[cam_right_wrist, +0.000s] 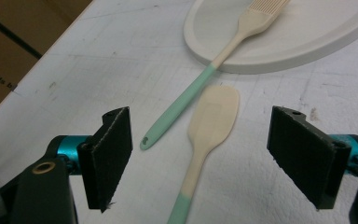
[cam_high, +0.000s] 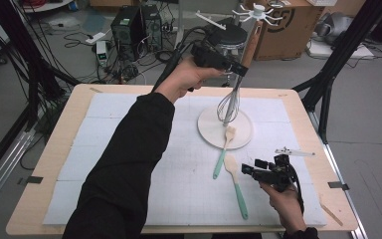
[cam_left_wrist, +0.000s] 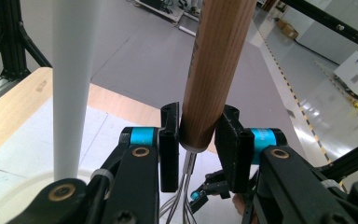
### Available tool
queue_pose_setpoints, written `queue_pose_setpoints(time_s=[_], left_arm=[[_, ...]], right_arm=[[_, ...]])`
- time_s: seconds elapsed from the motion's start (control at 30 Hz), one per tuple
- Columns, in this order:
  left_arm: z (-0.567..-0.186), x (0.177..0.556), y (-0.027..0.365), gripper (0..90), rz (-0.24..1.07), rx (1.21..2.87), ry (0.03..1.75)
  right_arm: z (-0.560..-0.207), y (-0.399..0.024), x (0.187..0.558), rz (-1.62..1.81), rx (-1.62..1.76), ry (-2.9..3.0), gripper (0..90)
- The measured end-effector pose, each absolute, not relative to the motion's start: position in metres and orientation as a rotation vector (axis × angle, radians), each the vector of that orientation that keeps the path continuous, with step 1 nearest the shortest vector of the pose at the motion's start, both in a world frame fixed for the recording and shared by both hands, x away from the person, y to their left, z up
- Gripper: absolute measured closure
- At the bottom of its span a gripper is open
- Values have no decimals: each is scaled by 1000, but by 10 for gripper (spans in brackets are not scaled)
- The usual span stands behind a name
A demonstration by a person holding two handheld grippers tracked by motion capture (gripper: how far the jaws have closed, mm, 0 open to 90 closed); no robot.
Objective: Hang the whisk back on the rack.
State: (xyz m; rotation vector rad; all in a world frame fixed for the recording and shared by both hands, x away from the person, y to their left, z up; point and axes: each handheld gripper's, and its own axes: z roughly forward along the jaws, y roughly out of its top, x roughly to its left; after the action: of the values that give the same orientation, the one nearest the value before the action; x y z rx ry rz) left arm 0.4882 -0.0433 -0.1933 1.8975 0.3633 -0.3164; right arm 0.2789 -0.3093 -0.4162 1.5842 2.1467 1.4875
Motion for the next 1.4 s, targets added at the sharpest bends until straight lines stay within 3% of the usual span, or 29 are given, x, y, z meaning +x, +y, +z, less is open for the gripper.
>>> queue_pose_setpoints(time_s=[0.23,0.3,0.33,0.37,0.47,0.67,1.07,1.4], left_arm=[[-201,488,-42,690,-316,1885,394],[-202,488,-43,610,-304,1890,400],[-203,487,-43,527,-292,1901,401],[-204,486,-44,527,-283,1912,397],[-207,484,-43,380,-283,1935,407],[-215,473,-25,307,-202,1954,418],[-239,422,10,261,-86,1976,389],[-294,375,66,267,-79,1897,457]], right_arm=[[-416,-307,279,1490,1576,2154,213],[-415,-307,277,1491,1583,2156,214],[-415,-307,277,1487,1578,2157,214],[-415,-307,277,1487,1578,2157,214],[-415,-307,276,1490,1580,2153,214],[-415,-305,276,1484,1569,2169,213],[-414,-298,278,1488,1539,2187,214],[-401,-292,282,1496,1493,2185,214]])
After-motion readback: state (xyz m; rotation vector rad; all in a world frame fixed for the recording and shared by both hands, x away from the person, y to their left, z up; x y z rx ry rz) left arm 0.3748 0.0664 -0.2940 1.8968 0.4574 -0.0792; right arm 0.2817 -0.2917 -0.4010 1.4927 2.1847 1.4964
